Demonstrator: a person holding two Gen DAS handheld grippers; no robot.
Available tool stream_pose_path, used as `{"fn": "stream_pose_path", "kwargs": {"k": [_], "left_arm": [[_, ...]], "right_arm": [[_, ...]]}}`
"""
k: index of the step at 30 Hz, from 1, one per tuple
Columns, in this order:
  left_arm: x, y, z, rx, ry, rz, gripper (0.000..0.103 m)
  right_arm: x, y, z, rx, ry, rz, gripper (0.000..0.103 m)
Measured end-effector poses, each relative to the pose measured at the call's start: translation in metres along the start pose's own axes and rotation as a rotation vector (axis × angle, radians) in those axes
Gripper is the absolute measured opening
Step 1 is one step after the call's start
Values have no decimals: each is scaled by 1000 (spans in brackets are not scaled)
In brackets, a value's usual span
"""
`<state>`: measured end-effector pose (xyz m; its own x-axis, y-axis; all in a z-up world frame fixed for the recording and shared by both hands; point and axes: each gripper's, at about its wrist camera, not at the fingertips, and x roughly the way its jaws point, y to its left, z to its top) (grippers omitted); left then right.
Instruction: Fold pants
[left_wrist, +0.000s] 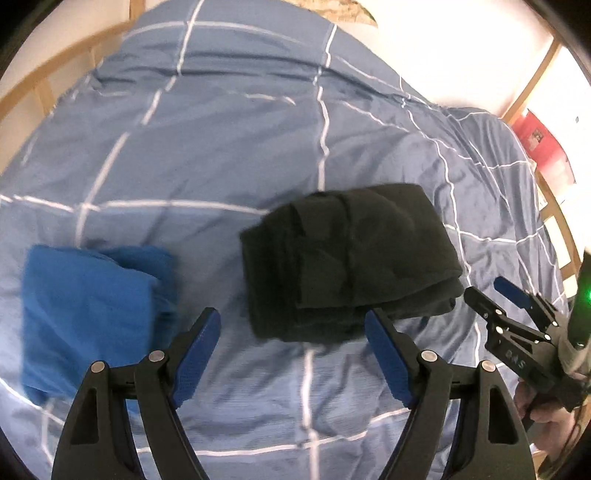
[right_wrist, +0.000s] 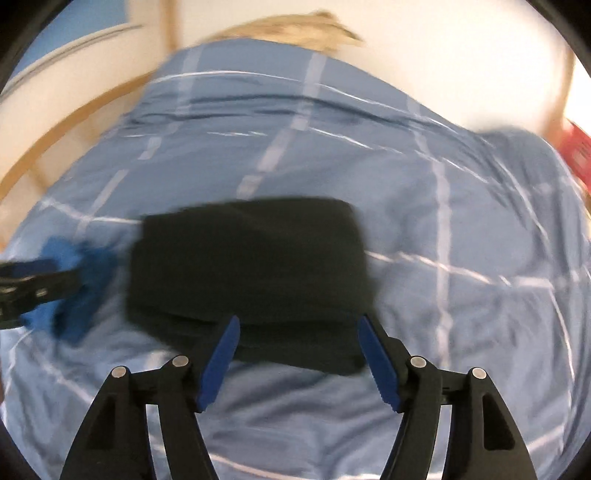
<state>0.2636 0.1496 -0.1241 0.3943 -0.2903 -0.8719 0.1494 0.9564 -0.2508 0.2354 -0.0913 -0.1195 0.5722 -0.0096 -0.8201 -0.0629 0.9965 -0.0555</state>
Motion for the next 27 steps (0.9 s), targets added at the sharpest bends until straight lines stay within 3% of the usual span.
{"fn": "stream_pose_path", "kwargs": {"k": [2,7,9,19,25,27], "left_arm": [[12,-4,0,-9,20,0,73],[27,-9,6,-49,27,-16,70],[32,-5,8,-87,39,-35,62],[67,7,8,-215,107,-67,51],[87,8,7,-268,142,-82,52],[94,7,8,-270,152,-74,59]], "right_arm": [[9,-18,-8,36,15,-56,68],[25,-38,-24,58,46,-98,68],[31,-41,-30,50,63,-101,68],[42,-35,-41,43,84,-83,68],[50,-40,-39,61,79,-71,68],[52,-43,-38,67,79,-70,68]]}}
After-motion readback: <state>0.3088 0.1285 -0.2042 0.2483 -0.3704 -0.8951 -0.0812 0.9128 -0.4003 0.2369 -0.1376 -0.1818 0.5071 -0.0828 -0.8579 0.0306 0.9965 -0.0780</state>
